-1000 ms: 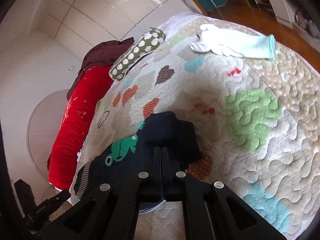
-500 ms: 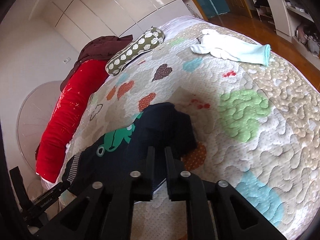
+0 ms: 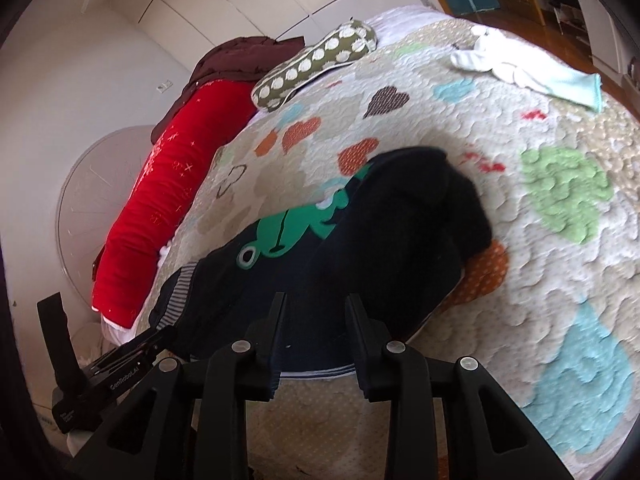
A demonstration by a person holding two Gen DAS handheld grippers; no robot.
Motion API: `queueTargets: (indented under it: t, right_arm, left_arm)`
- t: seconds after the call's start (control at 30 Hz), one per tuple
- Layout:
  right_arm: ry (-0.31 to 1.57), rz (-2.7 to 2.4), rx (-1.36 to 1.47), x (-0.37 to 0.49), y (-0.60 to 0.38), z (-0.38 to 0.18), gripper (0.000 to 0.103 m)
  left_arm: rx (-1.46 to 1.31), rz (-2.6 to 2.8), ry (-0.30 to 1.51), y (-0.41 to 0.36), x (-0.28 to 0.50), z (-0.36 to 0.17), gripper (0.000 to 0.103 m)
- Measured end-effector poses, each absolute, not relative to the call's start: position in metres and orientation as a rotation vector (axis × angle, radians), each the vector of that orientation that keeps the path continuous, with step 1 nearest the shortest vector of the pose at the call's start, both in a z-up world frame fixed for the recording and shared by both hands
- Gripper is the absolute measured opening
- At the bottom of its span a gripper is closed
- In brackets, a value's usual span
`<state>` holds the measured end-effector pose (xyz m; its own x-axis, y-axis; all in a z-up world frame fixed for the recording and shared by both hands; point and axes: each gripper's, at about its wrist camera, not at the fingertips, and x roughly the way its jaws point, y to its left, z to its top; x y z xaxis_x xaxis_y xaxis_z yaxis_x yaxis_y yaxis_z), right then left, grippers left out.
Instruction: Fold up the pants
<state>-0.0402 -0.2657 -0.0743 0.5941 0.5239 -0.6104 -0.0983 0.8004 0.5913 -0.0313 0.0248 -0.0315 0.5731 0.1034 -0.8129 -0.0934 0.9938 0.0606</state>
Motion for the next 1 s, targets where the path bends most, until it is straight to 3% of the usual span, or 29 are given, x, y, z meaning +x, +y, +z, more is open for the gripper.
queueTargets:
  t: [0.17, 0.27, 0.4, 0.9, 1.0]
  right_arm:
    - [0.906, 0.507, 0.629, -0.036, -0.252, -0.082, 0.032]
    - [0.975, 0.683, 0.8, -0.028, -0.243, -0.099, 0.044]
    - [1.067, 0.786, 0.928, -0.017, -0.226, -0.123, 0.045]
    - [1.196, 0.683, 0.753, -0.002, -0.194, -0.134, 0.045]
    - [1.164, 0.637, 0.731, -0.002, -0.197, -0.129, 0.04]
  left_arm:
    - [-0.089, 0.104, 0.972, 0.044, -0.029, -0.033, 0.053]
    - [-0.257, 0.065, 0.997, 0.069, -0.028, -0.033, 0.053]
    - [-0.376, 0.03, 0.997, 0.087, -0.031, -0.032, 0.053]
    - [-0.658, -0.134, 1.018, 0.112, -0.035, -0.044, 0.054]
    - [-0.698, -0.141, 1.012, 0.118, -0.037, -0.043, 0.054]
